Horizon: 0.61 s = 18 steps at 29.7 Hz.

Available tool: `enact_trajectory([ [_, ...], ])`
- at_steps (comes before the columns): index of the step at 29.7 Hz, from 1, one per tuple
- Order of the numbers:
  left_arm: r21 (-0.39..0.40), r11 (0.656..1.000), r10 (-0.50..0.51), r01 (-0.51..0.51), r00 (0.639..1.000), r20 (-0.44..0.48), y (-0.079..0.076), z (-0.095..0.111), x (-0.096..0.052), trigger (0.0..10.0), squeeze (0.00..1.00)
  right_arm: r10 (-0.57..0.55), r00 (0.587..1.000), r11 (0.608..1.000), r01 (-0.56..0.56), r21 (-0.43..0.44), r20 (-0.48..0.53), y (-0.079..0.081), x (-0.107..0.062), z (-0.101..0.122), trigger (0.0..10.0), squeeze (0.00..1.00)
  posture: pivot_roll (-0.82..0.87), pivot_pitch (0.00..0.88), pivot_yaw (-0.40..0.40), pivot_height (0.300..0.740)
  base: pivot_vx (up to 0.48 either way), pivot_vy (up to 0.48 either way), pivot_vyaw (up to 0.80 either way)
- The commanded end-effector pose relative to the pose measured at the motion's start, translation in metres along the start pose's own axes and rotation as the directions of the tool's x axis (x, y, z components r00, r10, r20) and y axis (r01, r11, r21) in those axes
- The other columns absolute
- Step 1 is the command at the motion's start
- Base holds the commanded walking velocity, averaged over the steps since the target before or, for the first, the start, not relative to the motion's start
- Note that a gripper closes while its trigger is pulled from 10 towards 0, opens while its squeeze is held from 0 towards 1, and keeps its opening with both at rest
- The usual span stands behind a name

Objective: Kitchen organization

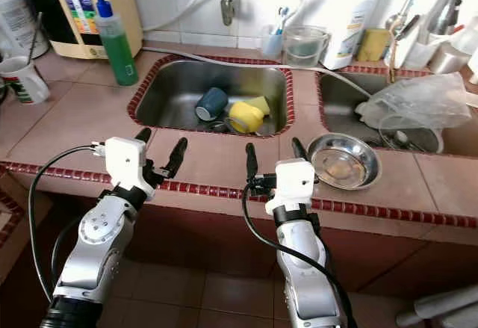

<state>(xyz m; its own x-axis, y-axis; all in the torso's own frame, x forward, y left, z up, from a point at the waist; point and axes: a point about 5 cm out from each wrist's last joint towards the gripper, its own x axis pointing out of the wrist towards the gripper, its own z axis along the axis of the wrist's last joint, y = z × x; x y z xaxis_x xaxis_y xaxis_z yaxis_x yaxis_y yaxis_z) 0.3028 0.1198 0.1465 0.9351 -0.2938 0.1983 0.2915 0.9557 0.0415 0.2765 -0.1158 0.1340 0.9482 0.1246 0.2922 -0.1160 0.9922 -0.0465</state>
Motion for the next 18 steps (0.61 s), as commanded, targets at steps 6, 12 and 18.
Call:
enact_trajectory([
  [6,-0.001,1.0,0.015,-0.015,1.0,0.003,0.0039,-0.0011,-0.0006,10.0,0.0,0.029,0.999,1.0,-0.029,0.003,0.016,0.005,0.0035,0.0018,10.0,0.0,-0.07,0.019,-0.003,0.74,0.0,-0.318,0.0],
  [12,-0.003,1.0,0.028,-0.028,1.0,0.002,0.0059,-0.0017,-0.0007,10.0,0.0,0.038,0.999,0.999,-0.038,0.0,0.013,0.0052,0.0024,0.0013,10.0,0.0,-0.07,0.013,-0.009,0.74,0.0,-0.424,0.0],
  [18,-0.007,1.0,0.029,-0.029,1.0,-0.001,0.0057,-0.0027,-0.0012,10.0,0.0,0.044,0.999,0.999,-0.044,-0.002,0.012,0.0051,0.0011,0.0011,10.0,0.0,-0.07,0.01,-0.011,0.74,0.0,-0.48,0.0],
])
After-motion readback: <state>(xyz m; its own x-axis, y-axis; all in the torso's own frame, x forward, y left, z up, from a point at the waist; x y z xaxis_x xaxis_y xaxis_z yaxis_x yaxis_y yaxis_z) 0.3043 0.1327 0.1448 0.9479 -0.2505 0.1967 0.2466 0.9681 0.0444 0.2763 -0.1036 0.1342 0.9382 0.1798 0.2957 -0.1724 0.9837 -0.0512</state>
